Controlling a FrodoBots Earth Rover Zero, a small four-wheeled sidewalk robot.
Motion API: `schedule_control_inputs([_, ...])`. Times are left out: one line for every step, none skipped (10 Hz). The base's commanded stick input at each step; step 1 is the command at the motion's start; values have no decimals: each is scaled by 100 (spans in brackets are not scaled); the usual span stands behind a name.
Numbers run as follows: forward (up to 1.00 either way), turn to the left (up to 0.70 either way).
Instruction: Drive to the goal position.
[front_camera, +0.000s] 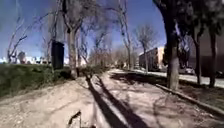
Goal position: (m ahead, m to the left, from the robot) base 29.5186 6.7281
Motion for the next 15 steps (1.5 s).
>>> schedule_control_inputs([100, -16])
schedule_control_inputs([100, -16])
schedule_control_inputs([100, -16])
schedule_control_inputs([100, -14])
schedule_control_inputs([100, 0])
schedule_control_inputs([100, 0])
schedule_control_inputs([100, 0])
schedule_control_inputs([100, 0])
schedule_control_inputs([100, 0])
schedule_control_inputs([100, 0])
schedule_control_inputs([100, 0])
schedule_control_inputs([100, 0])
schedule_control_inputs([100, 0])
schedule_control_inputs([100, 0])
schedule_control_inputs([100, 0])
